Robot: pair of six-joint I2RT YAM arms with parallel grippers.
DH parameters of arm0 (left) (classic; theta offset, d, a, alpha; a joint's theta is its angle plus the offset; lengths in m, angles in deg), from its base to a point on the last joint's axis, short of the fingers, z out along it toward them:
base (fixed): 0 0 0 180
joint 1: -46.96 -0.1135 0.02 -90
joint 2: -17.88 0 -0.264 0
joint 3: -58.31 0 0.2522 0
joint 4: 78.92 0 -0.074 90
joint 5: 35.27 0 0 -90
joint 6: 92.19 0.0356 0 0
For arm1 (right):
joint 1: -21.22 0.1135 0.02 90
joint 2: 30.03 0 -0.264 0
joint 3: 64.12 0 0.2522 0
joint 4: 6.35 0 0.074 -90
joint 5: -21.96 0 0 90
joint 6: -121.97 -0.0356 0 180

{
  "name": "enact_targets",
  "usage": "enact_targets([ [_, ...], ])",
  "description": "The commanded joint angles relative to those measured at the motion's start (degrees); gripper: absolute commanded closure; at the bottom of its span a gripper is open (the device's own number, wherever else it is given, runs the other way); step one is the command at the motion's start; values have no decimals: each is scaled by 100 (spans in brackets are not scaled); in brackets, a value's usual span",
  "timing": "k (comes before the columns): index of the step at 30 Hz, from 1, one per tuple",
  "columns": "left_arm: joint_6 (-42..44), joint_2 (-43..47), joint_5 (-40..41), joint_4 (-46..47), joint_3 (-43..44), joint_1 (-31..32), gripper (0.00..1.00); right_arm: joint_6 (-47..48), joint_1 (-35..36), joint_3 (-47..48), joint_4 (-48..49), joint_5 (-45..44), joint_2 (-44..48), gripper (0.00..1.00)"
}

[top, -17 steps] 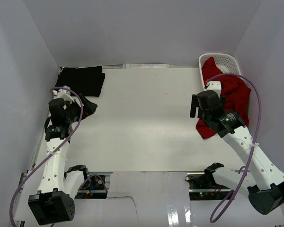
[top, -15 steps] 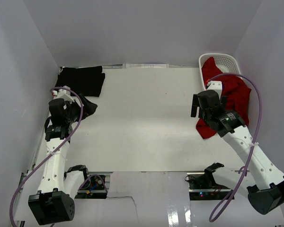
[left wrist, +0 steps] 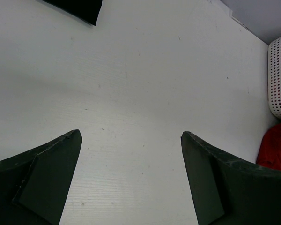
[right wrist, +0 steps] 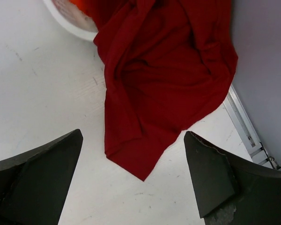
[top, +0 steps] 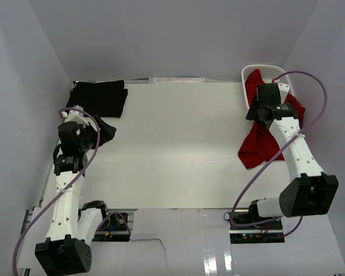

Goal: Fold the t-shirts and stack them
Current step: Grab crumpled tshirt from bin with the right arm

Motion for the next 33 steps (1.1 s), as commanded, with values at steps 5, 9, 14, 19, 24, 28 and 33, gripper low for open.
enact_targets([
  [5,146,-252,-82,-27,137,26,2,-748,-898,518,870,185,-874,10],
  [9,172,-402,-108,-62,181,52,2,-695,-988,815,1293,91,-1443,10],
  [14,181,-315,-126,-71,154,61,2,-538,-1111,1623,1285,125,-2227,13],
  [19,181,-305,-117,-63,154,70,2,-335,-1120,2370,1180,214,-3062,12],
  [24,190,-437,-152,-63,163,70,2,-309,-1129,2986,846,117,-3581,25],
  [28,190,-490,-135,-63,172,70,2,-256,-1138,3198,740,64,-3731,49],
  [33,190,-587,-134,-62,189,78,2,-309,-1190,3418,503,72,-3881,90],
])
